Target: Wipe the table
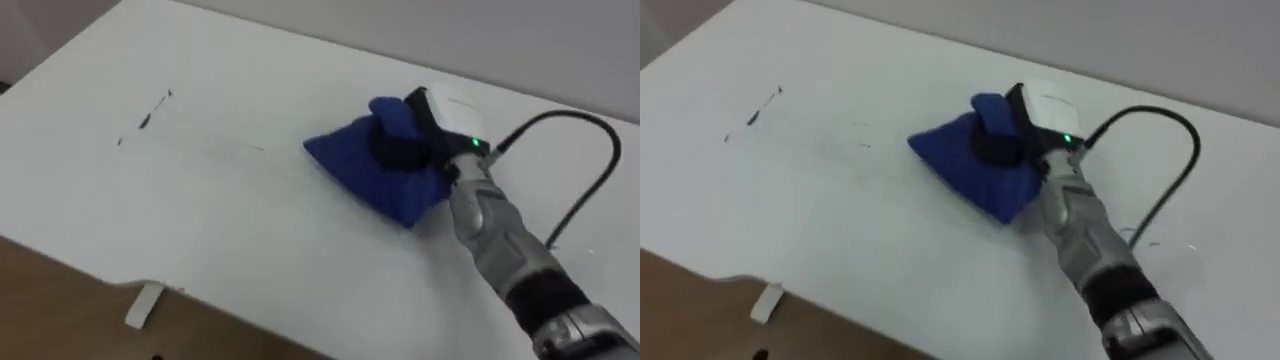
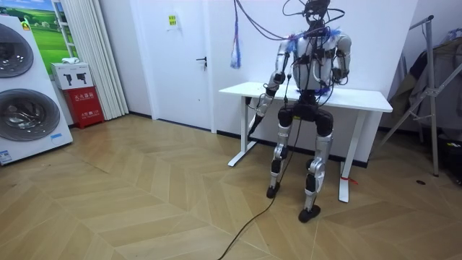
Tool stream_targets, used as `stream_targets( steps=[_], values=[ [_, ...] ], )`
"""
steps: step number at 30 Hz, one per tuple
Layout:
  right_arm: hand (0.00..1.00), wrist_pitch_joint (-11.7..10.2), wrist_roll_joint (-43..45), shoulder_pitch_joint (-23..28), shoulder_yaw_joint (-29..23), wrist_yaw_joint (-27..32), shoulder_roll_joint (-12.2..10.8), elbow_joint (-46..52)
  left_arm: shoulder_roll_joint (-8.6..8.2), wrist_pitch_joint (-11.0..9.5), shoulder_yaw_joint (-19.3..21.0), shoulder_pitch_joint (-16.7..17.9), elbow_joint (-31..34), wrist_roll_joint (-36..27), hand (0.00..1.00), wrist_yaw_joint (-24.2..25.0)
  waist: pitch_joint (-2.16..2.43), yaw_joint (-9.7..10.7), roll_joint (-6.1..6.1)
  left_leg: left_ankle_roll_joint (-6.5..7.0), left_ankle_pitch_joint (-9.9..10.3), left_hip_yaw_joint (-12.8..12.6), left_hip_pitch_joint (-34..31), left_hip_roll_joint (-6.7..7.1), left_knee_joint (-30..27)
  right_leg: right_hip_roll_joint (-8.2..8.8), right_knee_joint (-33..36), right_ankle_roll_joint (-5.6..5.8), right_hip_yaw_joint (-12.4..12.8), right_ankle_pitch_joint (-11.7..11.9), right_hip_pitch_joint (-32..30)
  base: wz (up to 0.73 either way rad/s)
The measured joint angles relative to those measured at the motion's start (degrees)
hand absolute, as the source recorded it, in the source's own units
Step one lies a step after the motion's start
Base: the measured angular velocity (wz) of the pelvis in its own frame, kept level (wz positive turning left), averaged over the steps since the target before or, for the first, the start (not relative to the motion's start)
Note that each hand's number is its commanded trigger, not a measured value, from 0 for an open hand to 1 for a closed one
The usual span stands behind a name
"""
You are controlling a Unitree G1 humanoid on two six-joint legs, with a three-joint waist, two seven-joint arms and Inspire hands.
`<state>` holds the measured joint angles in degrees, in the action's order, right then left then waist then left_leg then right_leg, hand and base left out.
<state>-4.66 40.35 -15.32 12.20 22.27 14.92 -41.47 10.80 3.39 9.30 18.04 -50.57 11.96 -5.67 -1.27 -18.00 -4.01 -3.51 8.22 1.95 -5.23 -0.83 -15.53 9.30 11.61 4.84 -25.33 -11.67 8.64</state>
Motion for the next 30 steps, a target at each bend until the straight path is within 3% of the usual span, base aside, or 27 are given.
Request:
stream_targets(
  steps=[2,3,4,8,10,11,13,15,17,21,23,26,28,30],
  values=[
    [1.0,-2.4,-0.1,4.0,-4.1,2.0,0.3,0.0,0.29,-0.3,2.9,1.8,0.0,-0.2,0.0,0.1,0.08,3.4,0.67,0.07,0.0,0.0,1.2,0.46,0.1,0.5,-0.1,0.16,-1.5,0.1,1.4,0.0],
    [1.0,-2.7,-0.1,4.7,-5.2,2.5,0.5,-0.1,0.42,-0.5,3.5,2.1,0.0,-0.2,0.0,0.1,0.27,3.9,0.84,0.07,0.0,0.0,1.3,0.55,0.2,0.56,-0.1,0.16,-2.1,0.1,1.7,0.11],
    [1.0,-3.0,-0.4,5.5,-6.7,3.1,1.6,-0.5,0.76,-1.3,4.0,1.6,0.2,-0.1,0.0,0.1,0.58,4.4,1.01,0.16,-0.1,-0.1,1.9,0.63,0.9,0.65,0.0,0.17,-2.2,0.1,2.0,0.09],
    [1.0,-2.8,-2.1,4.0,-6.8,3.2,3.6,-4.4,1.3,-3.4,3.8,0.6,2.5,-0.2,0.0,-0.1,0.82,4.2,0.64,0.95,-0.5,-0.4,3.6,0.65,2.8,0.8,0.0,0.21,-1.8,0.1,2.3,-0.11],
    [1.0,-0.5,-2.1,0.6,-5.8,2.1,3.2,-6.5,0.73,-3.3,3.3,-1.7,2.4,-0.1,0.0,-0.1,0.64,3.2,0.5,1.04,-0.5,-0.5,3.3,0.51,2.9,0.79,0.0,0.57,-1.7,-0.1,1.6,-0.23],
    [1.0,0.5,-2.1,-0.3,-5.2,1.6,3.2,-6.5,0.58,-3.3,2.9,-2.2,2.2,-0.1,0.0,-0.1,0.78,3.0,0.23,1.11,-0.6,-0.6,3.0,0.46,2.8,0.77,0.0,0.6,-1.6,-0.2,1.2,-0.27],
    [1.0,4.7,-2.0,-4.5,-1.5,-1.2,3.2,-6.4,-0.17,-2.9,0.9,-3.5,1.9,-0.2,0.0,-0.1,0.81,0.7,0.15,1.12,-0.7,-1.2,1.8,0.04,2.5,0.63,-0.1,0.63,-1.8,-0.2,-0.6,-0.45],
    [1.0,6.2,-2.0,-8.0,2.2,-3.0,2.5,-6.3,-0.17,-2.3,-1.6,-3.6,2.0,-0.2,0.0,-0.1,0.76,0.3,0.29,0.9,-0.9,-1.5,0.6,-0.47,2.0,0.24,0.1,0.36,-1.8,0.0,-1.6,-0.22],
    [1.0,6.3,-1.4,-10.4,4.4,-4.5,1.1,-6.3,-0.28,-1.7,-3.3,-3.3,2.0,-0.1,0.0,0.0,0.79,-0.6,0.22,0.81,-1.3,-1.5,0.6,-0.6,2.1,0.14,0.2,0.15,-1.7,0.1,-2.3,-0.02],
    [1.0,5.9,-1.6,-11.7,4.5,-4.9,0.4,-5.1,-0.48,-0.7,-3.6,-1.8,2.1,0.0,0.0,0.0,0.61,-3.1,0.13,0.97,-1.5,-1.2,0.3,-0.49,2.1,0.16,0.0,0.33,-1.7,0.4,-2.3,0.06],
    [1.0,5.4,-1.9,-11.4,4.5,-4.9,0.6,-4.9,-0.43,0.0,-3.1,0.4,2.0,-0.3,0.0,0.1,0.58,-2.9,0.15,1.0,-1.5,-1.1,0.3,-0.36,2.1,0.19,-0.1,0.45,-1.8,0.4,-2.1,0.08],
    [1.0,3.3,-2.6,-6.2,2.2,-3.5,2.7,-7.2,-0.36,0.3,-2.1,2.7,2.1,-1.2,0.0,0.5,0.31,-1.8,0.49,1.11,-1.4,-0.2,0.8,0.06,2.0,0.31,-0.4,0.5,-2.3,0.5,-0.9,0.22],
    [1.0,-0.6,-4.5,0.6,-3.7,0.4,2.7,-6.2,-0.36,0.2,0.5,4.3,2.0,-1.2,0.0,1.2,0.43,0.7,0.52,1.33,-1.3,0.1,1.5,0.52,2.1,0.51,-1.2,0.59,-2.8,0.4,0.3,0.16],
    [1.0,-2.6,-4.6,5.1,-8.4,1.7,2.9,-4.9,-0.28,-0.1,2.7,5.1,2.0,-1.1,0.0,1.3,0.57,3.3,0.55,1.51,-1.2,0.2,1.9,0.9,2.1,0.9,-1.1,1.11,-3.4,0.1,1.1,0.1]
  ],
)
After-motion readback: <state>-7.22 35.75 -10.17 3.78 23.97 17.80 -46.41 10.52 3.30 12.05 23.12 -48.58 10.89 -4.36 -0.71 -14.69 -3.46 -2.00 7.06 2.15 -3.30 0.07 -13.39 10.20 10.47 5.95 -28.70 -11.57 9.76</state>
